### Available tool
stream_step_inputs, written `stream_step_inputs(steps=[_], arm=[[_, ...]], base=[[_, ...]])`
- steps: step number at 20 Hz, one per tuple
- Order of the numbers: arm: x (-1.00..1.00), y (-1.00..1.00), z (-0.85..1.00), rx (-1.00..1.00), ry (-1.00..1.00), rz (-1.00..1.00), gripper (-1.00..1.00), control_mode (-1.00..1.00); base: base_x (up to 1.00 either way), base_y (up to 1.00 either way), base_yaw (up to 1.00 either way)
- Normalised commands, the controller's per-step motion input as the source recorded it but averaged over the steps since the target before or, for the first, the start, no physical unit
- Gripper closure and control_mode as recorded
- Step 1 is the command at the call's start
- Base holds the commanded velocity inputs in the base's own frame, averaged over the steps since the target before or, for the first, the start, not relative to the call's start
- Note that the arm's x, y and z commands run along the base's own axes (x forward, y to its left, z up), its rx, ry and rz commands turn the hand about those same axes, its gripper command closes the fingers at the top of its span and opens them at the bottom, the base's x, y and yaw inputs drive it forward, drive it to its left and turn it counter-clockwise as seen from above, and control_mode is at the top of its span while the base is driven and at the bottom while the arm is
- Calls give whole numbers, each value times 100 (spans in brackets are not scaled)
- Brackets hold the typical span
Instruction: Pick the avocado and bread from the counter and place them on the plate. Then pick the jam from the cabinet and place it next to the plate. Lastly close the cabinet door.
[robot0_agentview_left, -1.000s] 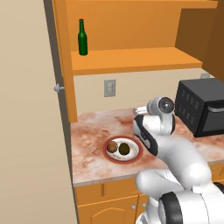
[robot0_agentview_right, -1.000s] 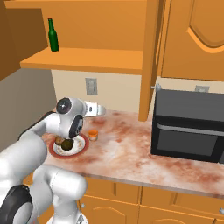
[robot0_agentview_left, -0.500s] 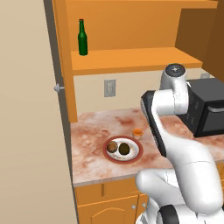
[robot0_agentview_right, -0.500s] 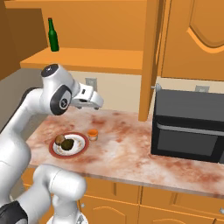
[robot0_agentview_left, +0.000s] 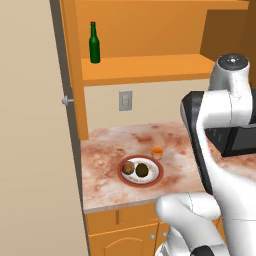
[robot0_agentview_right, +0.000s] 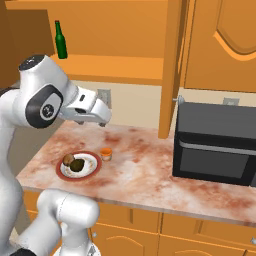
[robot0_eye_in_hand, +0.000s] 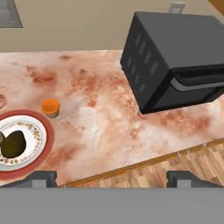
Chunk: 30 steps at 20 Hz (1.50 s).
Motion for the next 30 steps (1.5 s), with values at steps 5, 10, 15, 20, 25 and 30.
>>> stream_step_inputs(steps=[5,10,15,20,25,30], arm=[[-100,35,37,-6,-52,12,-100,-100],[-100,25,5,-6,-78,14,-100,-100],[-100,16,53,0,-68,16,-100,-100],[-100,41,71,0,-50,16,-100,-100],[-78,69,31,-3,-49,16,-100,-100],[-51,40,18,-5,-33,8,-100,-100]], base=[[0,0,0],[0,0,0],[0,0,0],[0,0,0],[0,0,0],[0,0,0]])
